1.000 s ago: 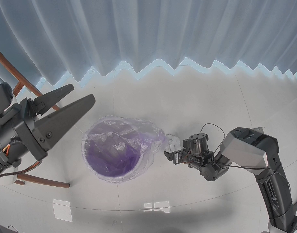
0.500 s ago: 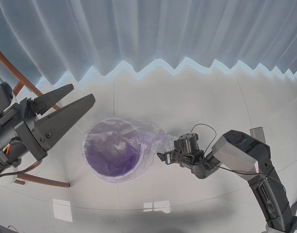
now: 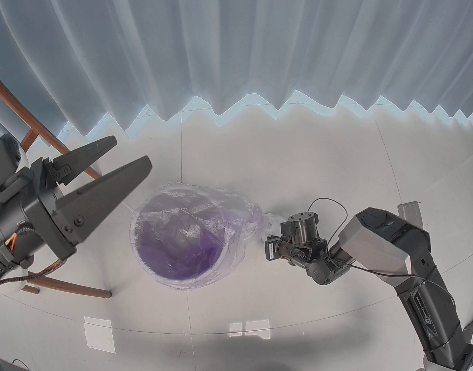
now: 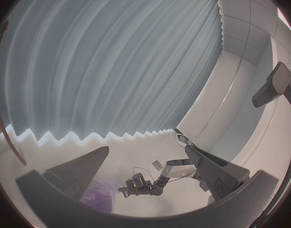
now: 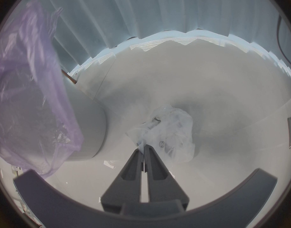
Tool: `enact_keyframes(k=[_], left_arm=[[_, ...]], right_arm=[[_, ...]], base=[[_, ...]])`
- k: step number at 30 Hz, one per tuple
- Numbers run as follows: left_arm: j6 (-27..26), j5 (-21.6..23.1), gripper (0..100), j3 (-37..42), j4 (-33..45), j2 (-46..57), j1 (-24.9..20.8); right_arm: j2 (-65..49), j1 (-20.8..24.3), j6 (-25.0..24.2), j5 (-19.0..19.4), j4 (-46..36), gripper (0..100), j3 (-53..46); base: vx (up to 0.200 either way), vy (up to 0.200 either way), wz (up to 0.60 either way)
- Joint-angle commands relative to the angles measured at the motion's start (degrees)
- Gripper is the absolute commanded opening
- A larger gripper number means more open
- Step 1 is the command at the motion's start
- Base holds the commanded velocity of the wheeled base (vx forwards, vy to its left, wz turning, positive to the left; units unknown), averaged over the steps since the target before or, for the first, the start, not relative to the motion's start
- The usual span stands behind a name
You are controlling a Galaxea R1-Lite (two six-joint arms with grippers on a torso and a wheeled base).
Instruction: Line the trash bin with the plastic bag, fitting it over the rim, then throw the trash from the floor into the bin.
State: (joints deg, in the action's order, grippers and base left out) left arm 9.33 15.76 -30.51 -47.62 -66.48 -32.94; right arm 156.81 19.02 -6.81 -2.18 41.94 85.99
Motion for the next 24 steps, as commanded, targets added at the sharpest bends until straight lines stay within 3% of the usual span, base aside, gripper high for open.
enact_keyframes(k=[1, 7, 9, 14, 20, 24], left_arm=[[-0.01, 0.06, 100, 0.10, -0.02, -0.06, -0.02], [-0.27, 0.15, 100, 0.19, -0.02, -0.23, -0.02], [-0.27, 0.15, 100, 0.19, -0.02, -0.23, -0.11], [-0.71, 0.23, 100, 0.45, 0.07, -0.32, -0.11], [-2.12, 0.23, 100, 0.63, -0.11, -0.23, -0.11], [-2.03, 0.23, 100, 0.54, -0.11, 0.03, -0.11]], right_arm=[[-2.38, -2.23, -2.06, -1.77, 4.29, 0, -3.20], [-9.24, -5.39, -6.63, -1.86, 7.81, 0, -13.48], [-14.34, -7.06, -10.24, -1.51, 11.50, 0, -20.43], [-21.28, -8.65, -12.70, -0.19, 20.29, 0, -29.92], [-32.35, -7.94, -13.84, 3.59, 25.92, 0, -41.17], [-39.74, -5.22, -14.89, 4.12, 26.53, 0, -44.07]], base=[[0.000, 0.000, 0.00], [0.000, 0.000, 0.00], [0.000, 0.000, 0.00], [0.000, 0.000, 0.00], [0.000, 0.000, 0.00], [0.000, 0.000, 0.00]])
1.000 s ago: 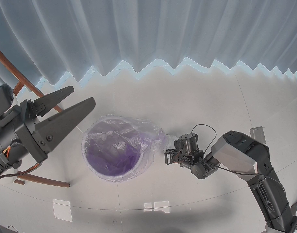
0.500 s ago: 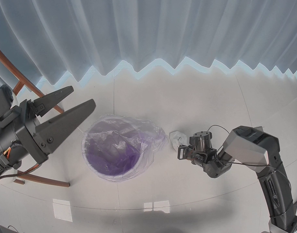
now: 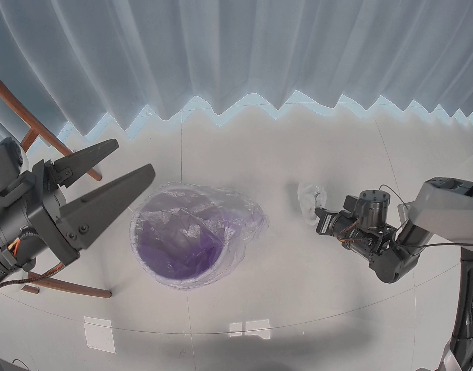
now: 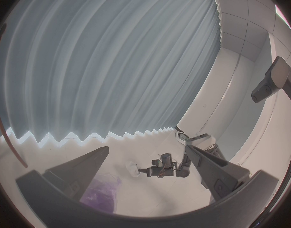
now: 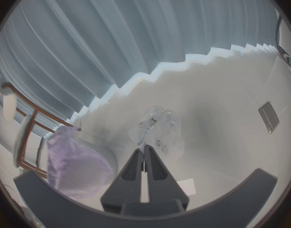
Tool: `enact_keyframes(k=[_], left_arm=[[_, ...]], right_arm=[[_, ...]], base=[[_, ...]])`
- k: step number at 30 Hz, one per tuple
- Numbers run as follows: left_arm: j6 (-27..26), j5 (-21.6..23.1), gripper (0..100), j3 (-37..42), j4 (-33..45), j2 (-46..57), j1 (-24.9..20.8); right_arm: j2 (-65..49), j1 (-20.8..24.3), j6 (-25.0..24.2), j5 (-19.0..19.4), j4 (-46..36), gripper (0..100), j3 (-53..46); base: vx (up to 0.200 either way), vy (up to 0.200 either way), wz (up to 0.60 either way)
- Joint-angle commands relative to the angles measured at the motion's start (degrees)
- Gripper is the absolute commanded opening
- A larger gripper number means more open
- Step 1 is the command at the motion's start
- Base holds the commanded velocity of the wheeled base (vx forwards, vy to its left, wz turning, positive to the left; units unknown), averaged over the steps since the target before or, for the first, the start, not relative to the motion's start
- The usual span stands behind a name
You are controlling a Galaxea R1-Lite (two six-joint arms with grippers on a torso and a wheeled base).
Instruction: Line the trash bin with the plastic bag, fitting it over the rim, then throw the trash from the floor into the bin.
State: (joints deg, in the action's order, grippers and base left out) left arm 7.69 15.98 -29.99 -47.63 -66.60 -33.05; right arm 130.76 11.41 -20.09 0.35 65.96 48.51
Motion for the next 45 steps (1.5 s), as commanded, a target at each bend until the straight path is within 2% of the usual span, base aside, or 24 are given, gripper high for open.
enact_keyframes(k=[1, 7, 8, 9, 16, 26, 34, 45], left_arm=[[-0.40, 0.01, 100, -0.07, -0.10, 0.15, 0.00], [-0.05, 0.01, 100, -1.65, -0.18, -0.11, 0.09], [-0.05, 0.01, 100, -1.65, -0.18, -0.11, 0.09], [0.04, 0.01, 100, -1.65, -0.18, -0.02, 0.09], [0.13, -0.43, 100, -1.92, 0.70, 0.77, 0.00], [0.13, -0.25, 100, -2.00, 0.70, 0.77, 0.00], [0.13, 0.01, 100, -1.74, 0.70, 0.59, 0.00], [0.04, 0.01, 100, -1.30, 0.61, 0.33, -0.53]], right_arm=[[-14.48, 2.83, -1.88, 1.58, 2.50, 0, -6.76], [-21.95, 11.79, -6.28, 1.84, 2.50, 0, -8.60], [-21.95, 11.79, -6.28, 1.84, 2.50, 0, -8.60], [-22.74, 14.43, -7.60, 1.84, 2.42, 0, -8.69], [-22.12, 20.67, -12.69, 2.81, 2.59, 0, -8.60], [-17.64, 24.36, -12.87, 3.07, 3.91, 0, -8.16], [-10.35, 24.54, -12.08, 2.81, 8.92, 0, -8.43], [-6.48, 24.45, -10.85, 3.16, 9.71, 0, -12.03]], base=[[0.000, 0.000, 0.00], [0.000, 0.000, 0.00], [0.000, 0.000, 0.00], [0.000, 0.000, 0.00], [0.000, 0.171, 0.00], [0.000, 0.200, 0.00], [0.000, 0.200, 0.00], [0.000, 0.000, 0.00]])
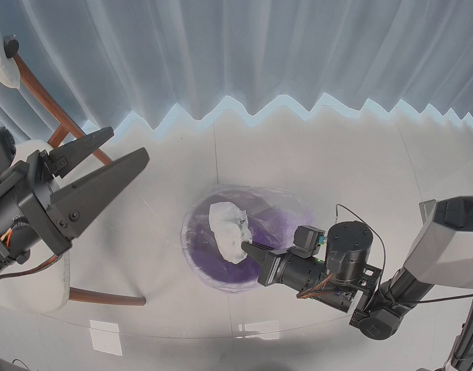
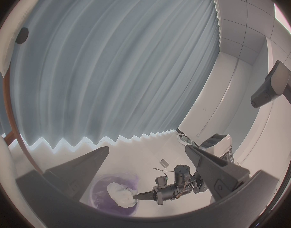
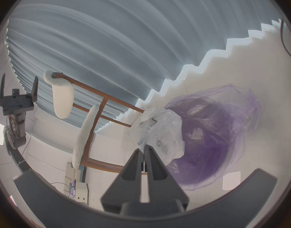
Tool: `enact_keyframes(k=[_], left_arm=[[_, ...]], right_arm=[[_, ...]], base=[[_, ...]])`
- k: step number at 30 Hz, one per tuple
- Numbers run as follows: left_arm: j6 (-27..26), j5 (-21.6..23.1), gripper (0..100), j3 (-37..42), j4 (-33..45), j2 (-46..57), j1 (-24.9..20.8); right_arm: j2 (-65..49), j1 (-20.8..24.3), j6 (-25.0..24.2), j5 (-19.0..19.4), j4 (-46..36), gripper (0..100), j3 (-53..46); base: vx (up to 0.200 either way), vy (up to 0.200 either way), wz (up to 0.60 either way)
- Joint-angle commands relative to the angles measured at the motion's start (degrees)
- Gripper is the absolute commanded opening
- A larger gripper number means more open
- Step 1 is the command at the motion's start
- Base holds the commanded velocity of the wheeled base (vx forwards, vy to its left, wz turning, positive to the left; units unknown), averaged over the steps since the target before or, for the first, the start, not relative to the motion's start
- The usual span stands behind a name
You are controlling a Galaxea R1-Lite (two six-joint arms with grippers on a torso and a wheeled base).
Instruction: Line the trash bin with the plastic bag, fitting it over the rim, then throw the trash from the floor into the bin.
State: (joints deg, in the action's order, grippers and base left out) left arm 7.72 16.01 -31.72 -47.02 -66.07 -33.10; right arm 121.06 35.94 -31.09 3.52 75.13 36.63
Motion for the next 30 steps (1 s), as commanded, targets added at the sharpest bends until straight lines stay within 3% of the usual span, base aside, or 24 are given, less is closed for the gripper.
enact_keyframes(k=[1, 15, 30], left_arm=[[0.02, 0.08, 100, 0.69, 0.00, -0.28, -0.56], [0.02, 0.08, 100, 0.87, 0.00, -0.46, -0.56], [-0.07, 0.08, 100, 0.87, 0.00, -0.55, -0.56]], right_arm=[[4.00, -0.17, 0.15, -0.01, 1.16, 0, -0.16], [15.43, -0.78, 0.32, -0.10, 8.45, 0, -0.77], [20.18, -3.95, 1.47, -0.10, 8.80, 0, 6.08]], base=[[0.000, 0.000, 0.00], [0.000, 0.000, 0.00], [0.000, 0.000, 0.00]])
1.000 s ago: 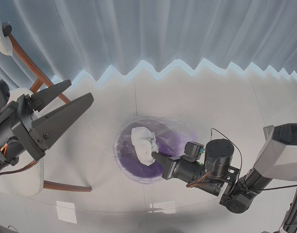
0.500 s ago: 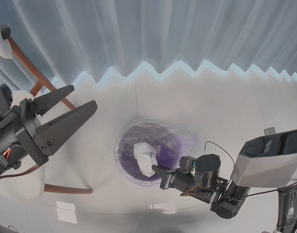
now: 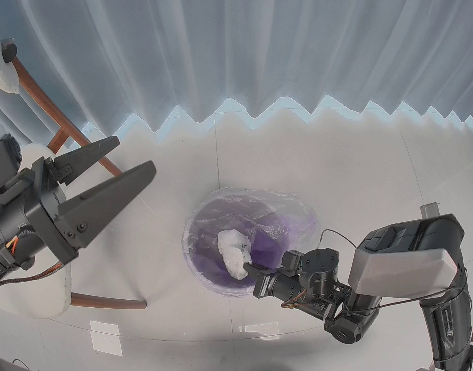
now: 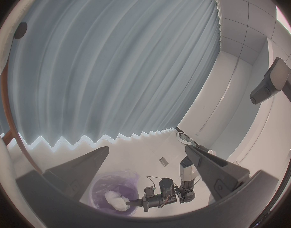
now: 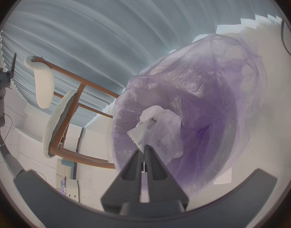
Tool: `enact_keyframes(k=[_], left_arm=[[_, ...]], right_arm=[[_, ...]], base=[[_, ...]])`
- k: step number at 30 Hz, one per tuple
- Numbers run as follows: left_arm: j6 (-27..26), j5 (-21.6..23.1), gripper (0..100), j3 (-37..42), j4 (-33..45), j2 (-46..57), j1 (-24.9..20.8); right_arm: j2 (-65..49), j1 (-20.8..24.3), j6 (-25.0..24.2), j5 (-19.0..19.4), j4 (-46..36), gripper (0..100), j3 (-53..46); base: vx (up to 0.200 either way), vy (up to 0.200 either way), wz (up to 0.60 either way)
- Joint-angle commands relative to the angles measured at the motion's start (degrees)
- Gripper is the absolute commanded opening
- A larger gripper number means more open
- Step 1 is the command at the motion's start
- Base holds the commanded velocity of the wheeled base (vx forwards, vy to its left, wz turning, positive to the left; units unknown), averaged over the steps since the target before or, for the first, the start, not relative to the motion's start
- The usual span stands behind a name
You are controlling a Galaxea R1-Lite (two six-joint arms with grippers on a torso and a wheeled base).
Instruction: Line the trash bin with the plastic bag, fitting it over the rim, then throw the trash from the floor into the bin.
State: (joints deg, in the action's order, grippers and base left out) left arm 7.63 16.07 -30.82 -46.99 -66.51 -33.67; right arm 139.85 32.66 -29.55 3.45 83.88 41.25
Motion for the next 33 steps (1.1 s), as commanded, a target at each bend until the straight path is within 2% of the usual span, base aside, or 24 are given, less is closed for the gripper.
enact_keyframes(k=[1, 17, 18, 33], left_arm=[[0.02, 0.02, 100, -0.03, 0.06, -0.11, 0.01], [-0.07, 0.02, 100, 0.06, -0.03, -0.37, 0.01], [-0.07, 0.02, 100, 0.06, -0.03, -0.46, 0.01], [-0.16, 0.02, 100, 0.06, 0.06, -0.37, 0.01]], right_arm=[[1.39, -0.84, -0.07, -0.02, 0.05, 0, 1.55], [2.01, -0.93, 0.11, -0.11, -0.12, 0, 2.34], [2.01, -0.93, 0.11, -0.11, 0.05, 100, 2.69], [1.04, -1.37, -0.33, -0.37, 6.03, 100, 2.60]], base=[[0.000, 0.000, 0.00], [0.000, 0.000, 0.00], [0.000, 0.000, 0.00], [0.000, 0.000, 0.00]])
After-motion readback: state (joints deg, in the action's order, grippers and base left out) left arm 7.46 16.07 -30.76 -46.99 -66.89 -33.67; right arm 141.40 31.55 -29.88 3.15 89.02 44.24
